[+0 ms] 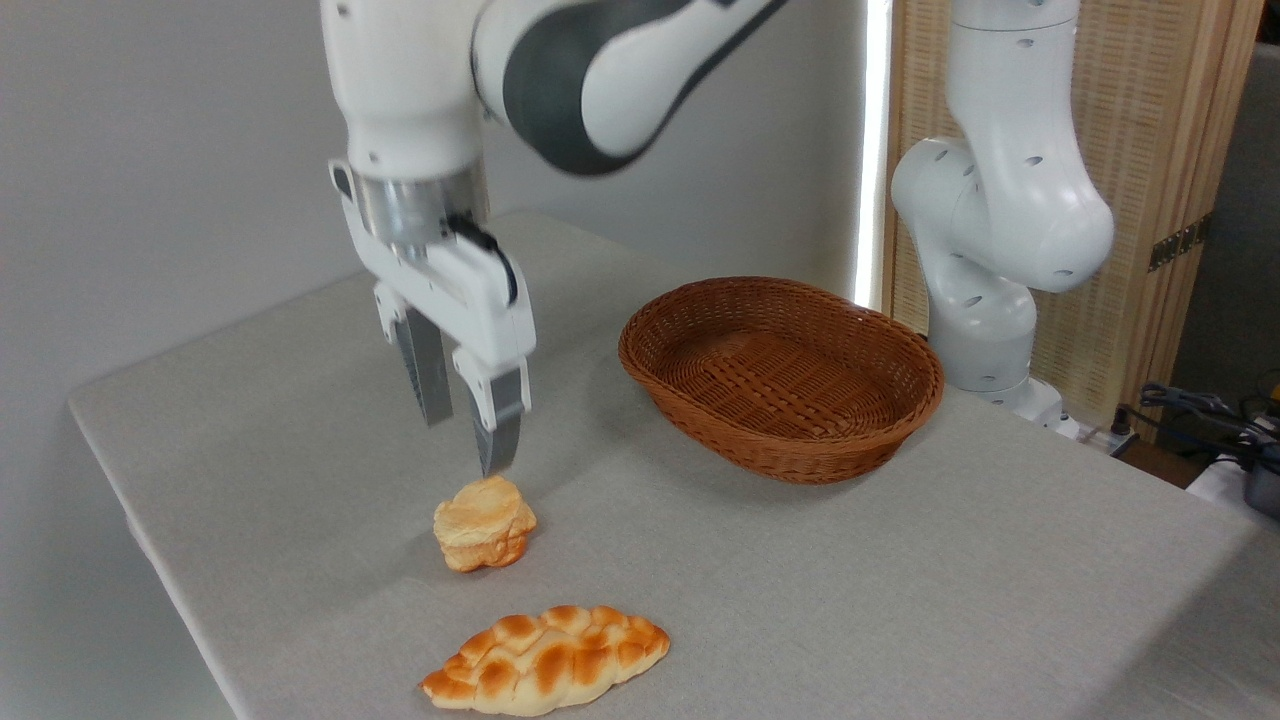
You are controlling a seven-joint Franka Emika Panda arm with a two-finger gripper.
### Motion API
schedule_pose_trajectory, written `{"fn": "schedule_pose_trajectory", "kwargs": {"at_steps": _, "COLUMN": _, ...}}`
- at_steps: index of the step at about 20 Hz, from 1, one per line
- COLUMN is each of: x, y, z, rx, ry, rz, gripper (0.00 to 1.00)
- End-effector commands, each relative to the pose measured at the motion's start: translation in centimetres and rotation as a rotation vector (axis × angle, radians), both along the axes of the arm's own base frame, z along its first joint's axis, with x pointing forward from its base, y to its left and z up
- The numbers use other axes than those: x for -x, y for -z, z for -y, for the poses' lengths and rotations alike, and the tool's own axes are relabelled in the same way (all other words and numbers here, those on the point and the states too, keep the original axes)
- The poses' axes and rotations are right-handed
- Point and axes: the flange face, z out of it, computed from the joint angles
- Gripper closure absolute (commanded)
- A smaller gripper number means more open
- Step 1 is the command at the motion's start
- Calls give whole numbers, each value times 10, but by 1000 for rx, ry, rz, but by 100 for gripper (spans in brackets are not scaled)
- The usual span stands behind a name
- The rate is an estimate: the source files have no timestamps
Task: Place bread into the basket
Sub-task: 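Lower the open gripper down around the small round bread roll, then close the gripper on the small round bread roll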
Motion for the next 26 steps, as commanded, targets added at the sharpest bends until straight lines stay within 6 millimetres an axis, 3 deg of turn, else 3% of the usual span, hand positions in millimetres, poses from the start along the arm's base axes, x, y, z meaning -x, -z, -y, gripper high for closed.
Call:
{"fn": "schedule_pose_trajectory", "kwargs": {"at_steps": 1, "x": 1, "y": 20, "z": 2, "rx": 0, "ry": 5, "rz": 21, "gripper": 0}}
{"fn": "schedule_pose_trajectory", "kwargs": {"at_steps": 9, "x": -11, "y": 57, "z": 3, "rx": -87, "ry": 46, "rz": 7, "gripper": 0}}
{"fn": "schedule_pose_trajectory", "kwargs": {"at_steps": 15, "x": -11, "y": 64, "z": 8, "rx": -106, "ry": 62, "rz": 0, "gripper": 1}}
{"fn": "schedule_pose_trajectory", "kwargs": {"at_steps": 19, "x": -12, "y": 63, "z": 9, "rx": -105, "ry": 65, "rz": 3, "gripper": 42}}
{"fn": "schedule_pose_trajectory", "kwargs": {"at_steps": 26, "x": -12, "y": 65, "z": 10, "rx": -107, "ry": 76, "rz": -1, "gripper": 46}}
